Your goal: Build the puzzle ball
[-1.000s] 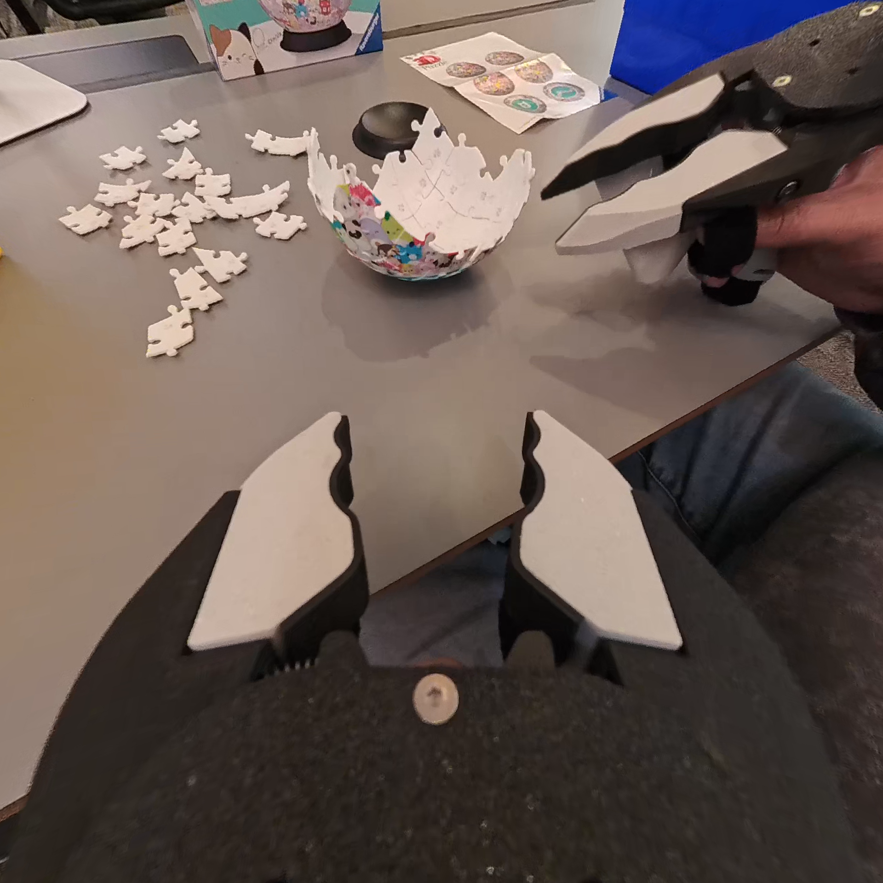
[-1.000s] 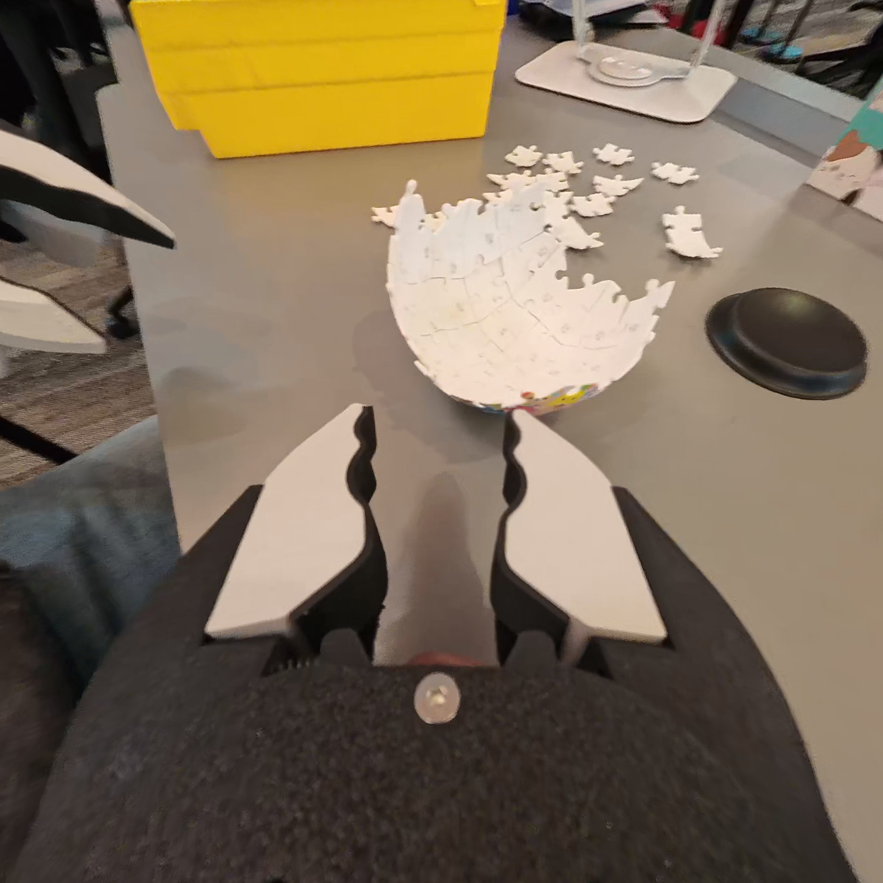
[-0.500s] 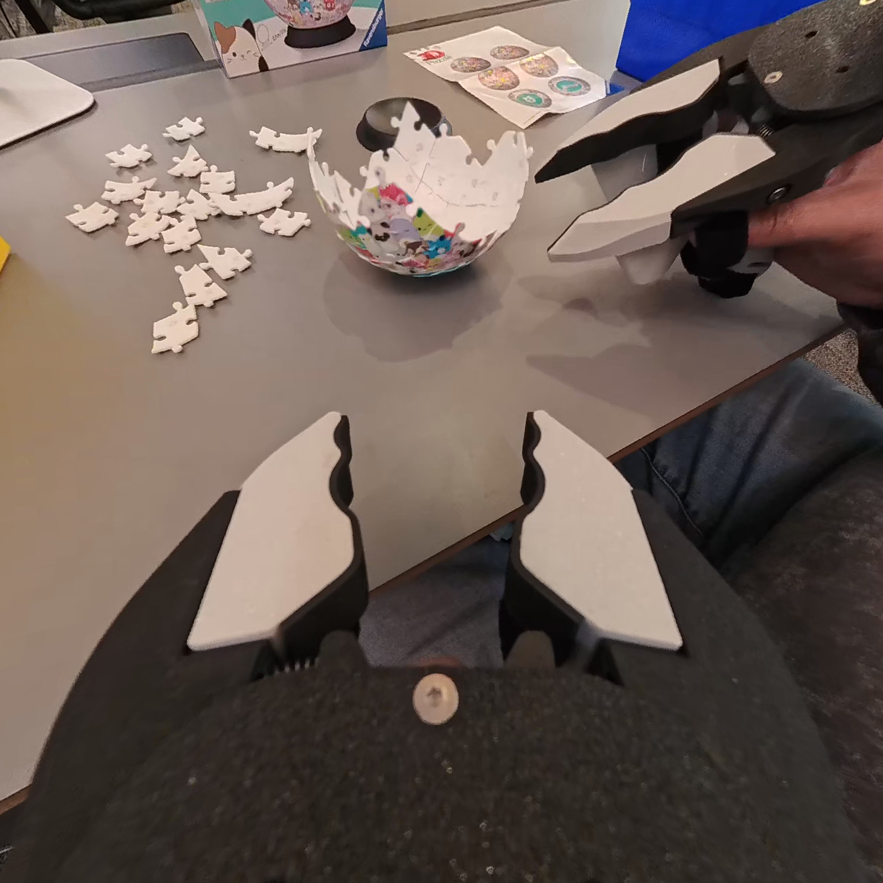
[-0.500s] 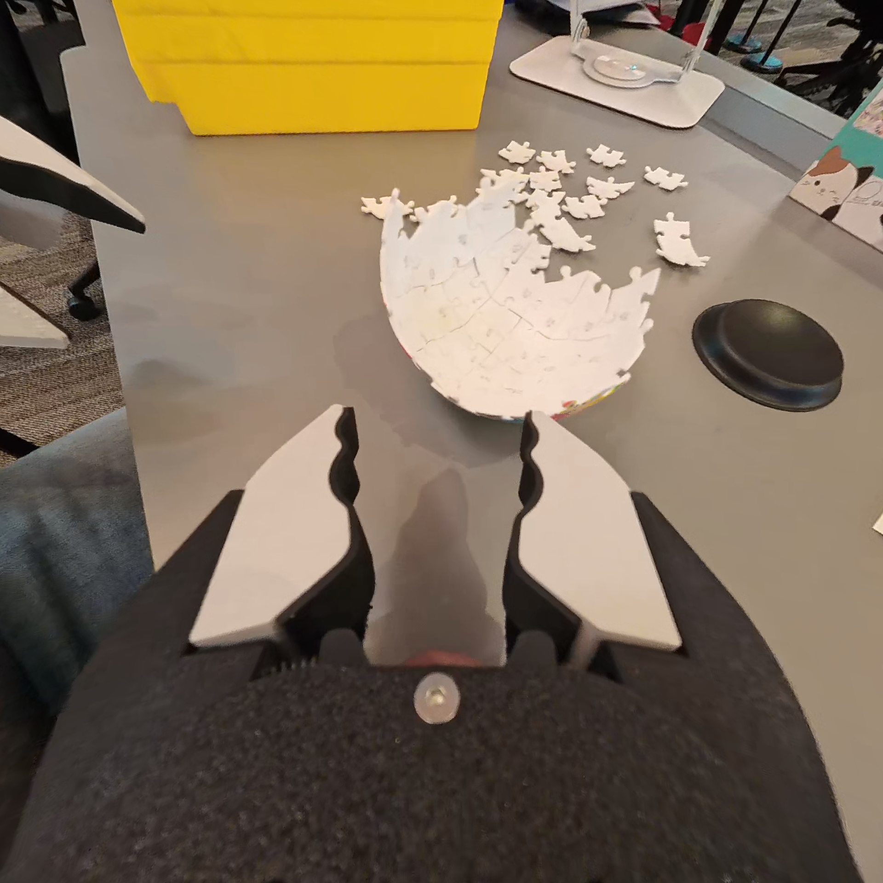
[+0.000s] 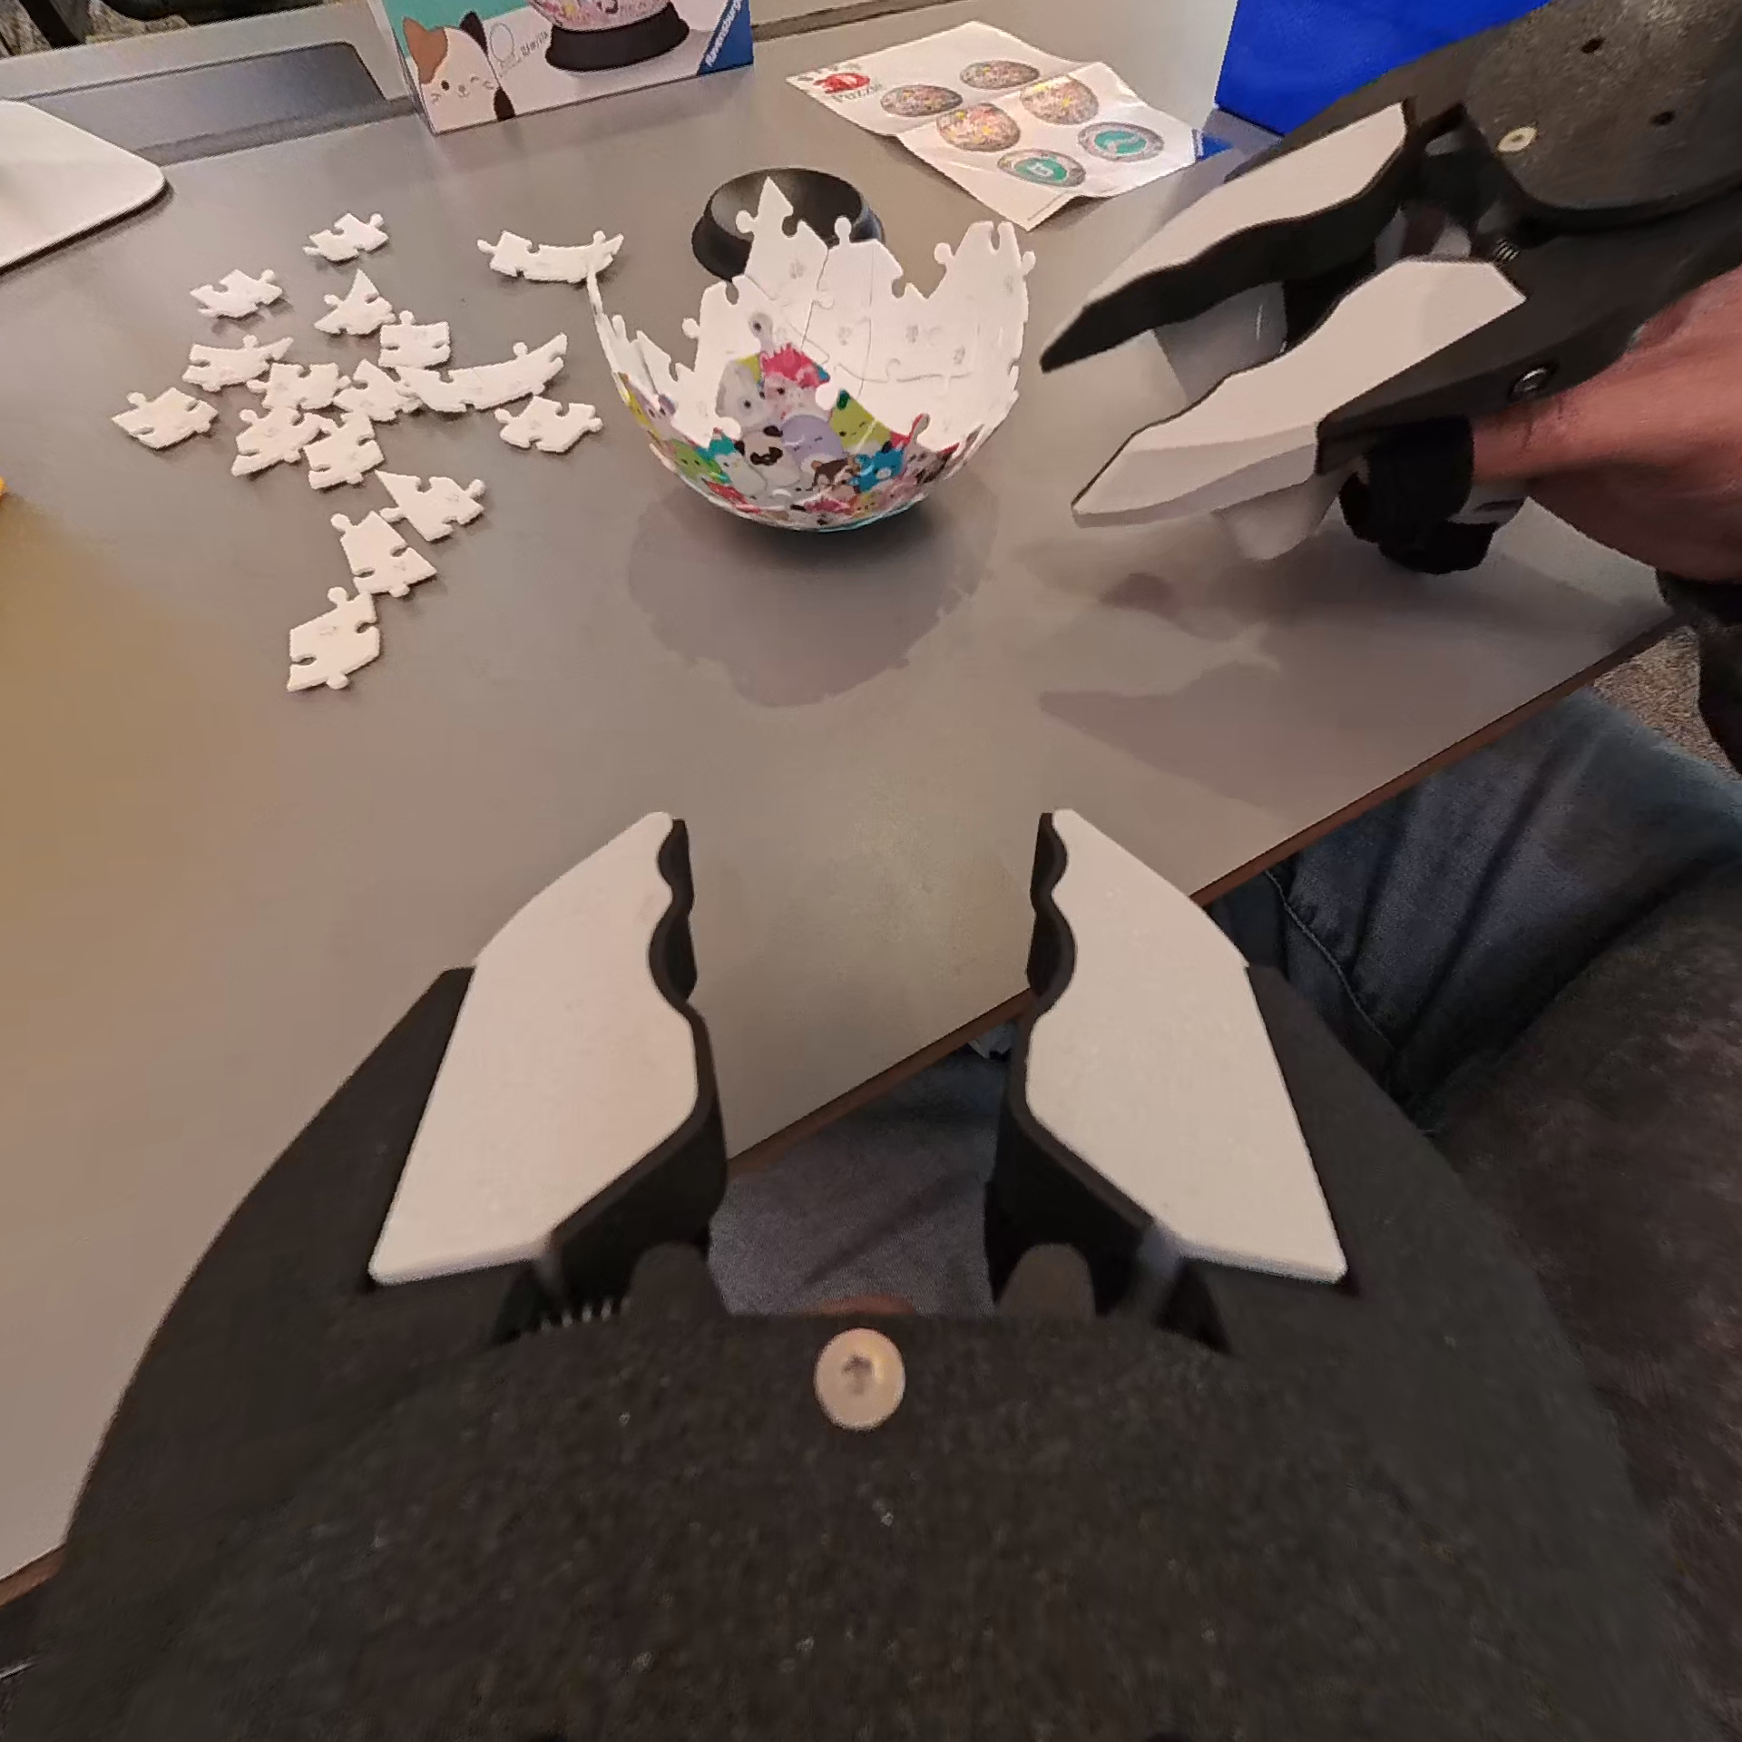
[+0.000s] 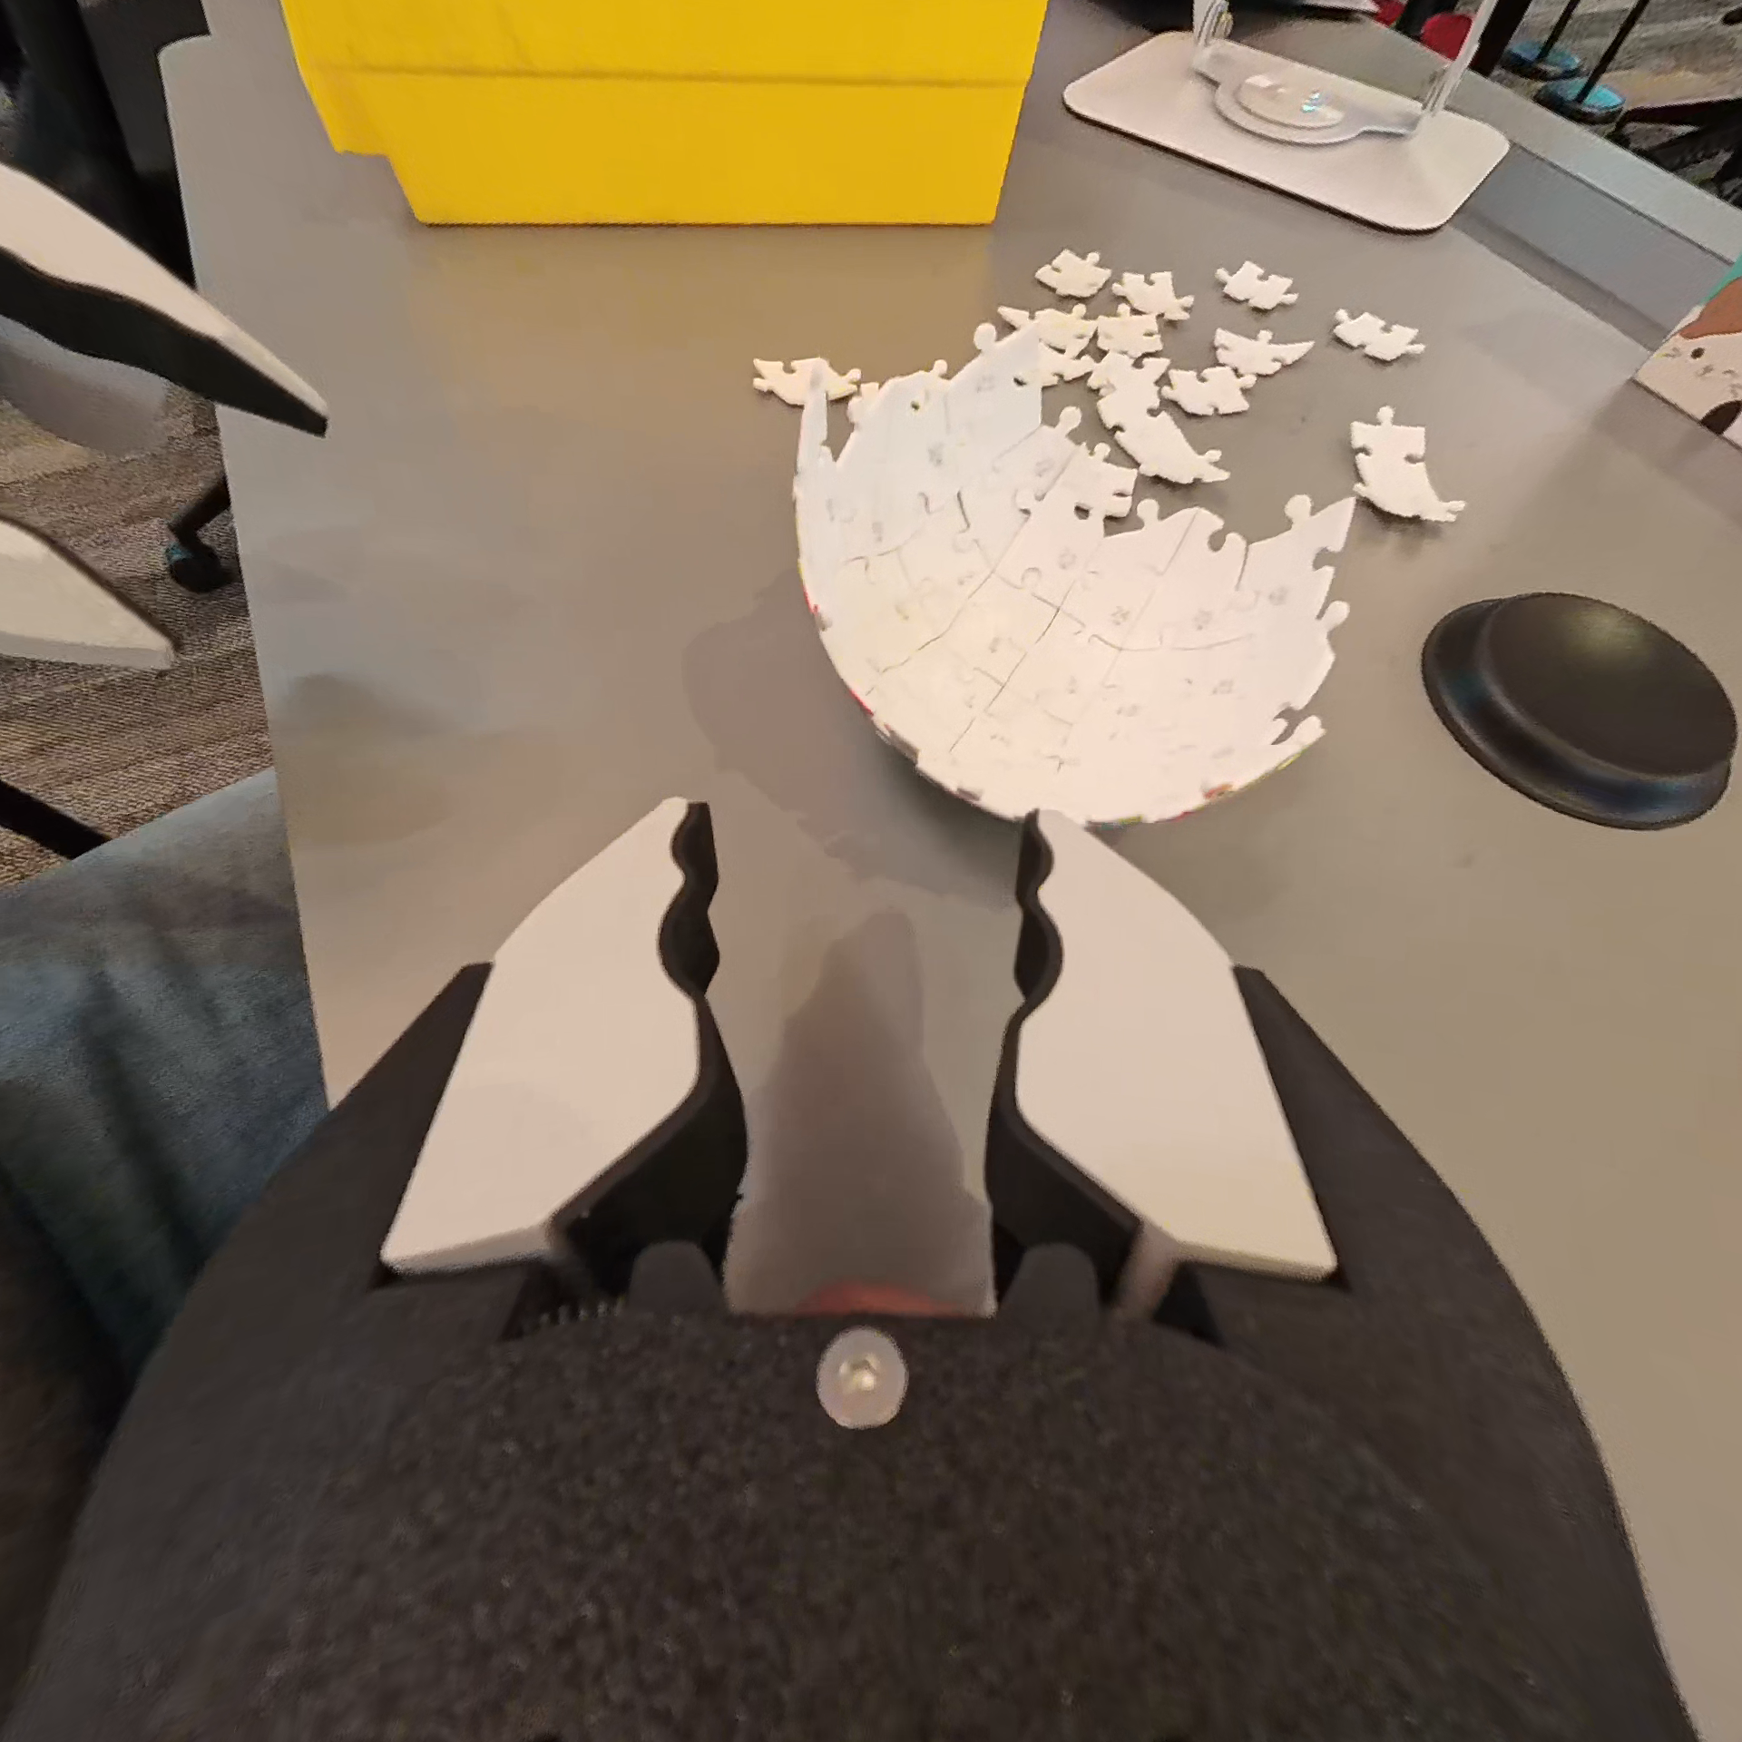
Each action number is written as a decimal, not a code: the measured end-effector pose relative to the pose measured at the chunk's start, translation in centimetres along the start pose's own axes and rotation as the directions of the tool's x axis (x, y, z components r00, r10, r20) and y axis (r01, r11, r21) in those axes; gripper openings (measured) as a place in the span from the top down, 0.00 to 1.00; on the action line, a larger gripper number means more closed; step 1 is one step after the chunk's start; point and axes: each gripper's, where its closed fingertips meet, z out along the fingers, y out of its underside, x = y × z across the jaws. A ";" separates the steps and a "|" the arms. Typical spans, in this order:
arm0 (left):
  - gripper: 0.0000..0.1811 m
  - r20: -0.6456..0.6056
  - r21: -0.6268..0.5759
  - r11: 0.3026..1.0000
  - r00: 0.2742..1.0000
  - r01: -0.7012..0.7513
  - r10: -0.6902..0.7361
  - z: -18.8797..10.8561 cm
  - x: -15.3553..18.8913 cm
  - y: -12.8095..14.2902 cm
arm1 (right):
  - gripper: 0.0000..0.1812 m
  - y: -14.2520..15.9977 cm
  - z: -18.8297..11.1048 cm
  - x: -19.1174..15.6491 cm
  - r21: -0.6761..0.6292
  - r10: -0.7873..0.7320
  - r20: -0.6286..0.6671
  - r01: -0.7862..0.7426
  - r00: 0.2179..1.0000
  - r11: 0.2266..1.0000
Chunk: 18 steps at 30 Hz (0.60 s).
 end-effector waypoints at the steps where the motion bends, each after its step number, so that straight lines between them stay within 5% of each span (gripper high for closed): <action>1: 0.62 0.000 0.000 1.000 1.000 -0.002 0.002 0.0 0.0 0.0 | 0.66 0.1 0.0 0.3 -0.004 -0.001 -0.015 0.001 1.000 1.000; 18: 0.61 -0.010 -0.019 1.000 1.000 -0.013 0.013 0.4 0.3 0.3 | 0.62 0.1 0.0 2.1 0.006 0.010 -0.028 -0.010 1.000 1.000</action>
